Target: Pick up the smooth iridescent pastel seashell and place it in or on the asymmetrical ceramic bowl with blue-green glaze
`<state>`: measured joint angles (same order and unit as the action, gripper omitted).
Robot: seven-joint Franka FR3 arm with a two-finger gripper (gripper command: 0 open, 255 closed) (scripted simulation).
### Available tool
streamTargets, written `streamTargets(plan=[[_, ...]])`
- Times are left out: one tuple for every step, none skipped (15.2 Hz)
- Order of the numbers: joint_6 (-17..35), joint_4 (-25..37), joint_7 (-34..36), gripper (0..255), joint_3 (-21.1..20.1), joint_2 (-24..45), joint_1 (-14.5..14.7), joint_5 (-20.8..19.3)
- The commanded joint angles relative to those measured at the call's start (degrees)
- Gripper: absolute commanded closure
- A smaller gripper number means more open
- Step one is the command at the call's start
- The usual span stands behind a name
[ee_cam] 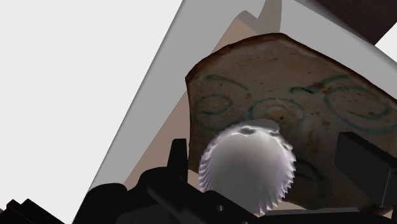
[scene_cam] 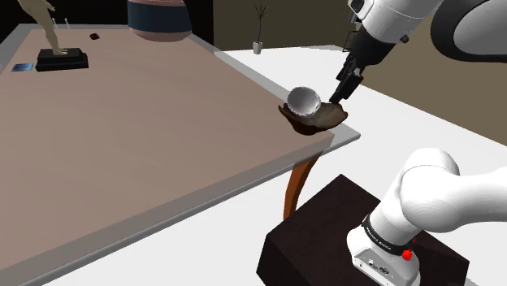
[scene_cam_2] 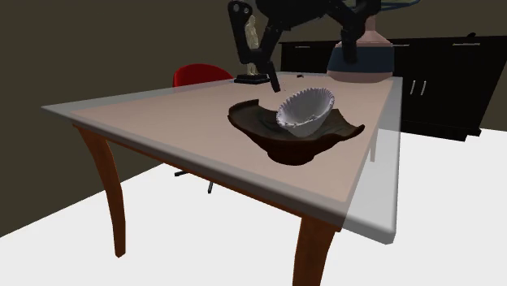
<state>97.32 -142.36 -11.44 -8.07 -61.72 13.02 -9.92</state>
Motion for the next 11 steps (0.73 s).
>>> streamTargets(plan=[[-2.8, 3.0, -0.2, 0, -0.4, 0.3, 0.0, 0.3], [-4.6, 5.2, -0.2, 0, -0.7, 0.6, 0.0, 0.5], [-6.0, 6.9, -0.3, 0, -1.0, 1.0, -0.1, 0.7], [-6.0, 6.9, -0.3, 0, -1.0, 1.0, -0.1, 0.7], [-6.0, 6.9, -0.3, 0, -1.0, 1.0, -0.1, 0.7], [-6.0, 6.9, -0.3, 0, -1.0, 1.0, -0.1, 0.7], [-6.0, 6.9, -0.3, 0, -1.0, 1.0, -0.1, 0.7], [-6.0, 6.9, -0.3, 0, -1.0, 1.0, -0.1, 0.7], [-6.0, 6.9, -0.3, 0, -1.0, 1.0, -0.1, 0.7], [-6.0, 6.9, -0.3, 0, -1.0, 1.0, -0.1, 0.7], [-5.9, 6.9, -0.3, 0, -1.0, 1.0, -0.1, 0.7]])
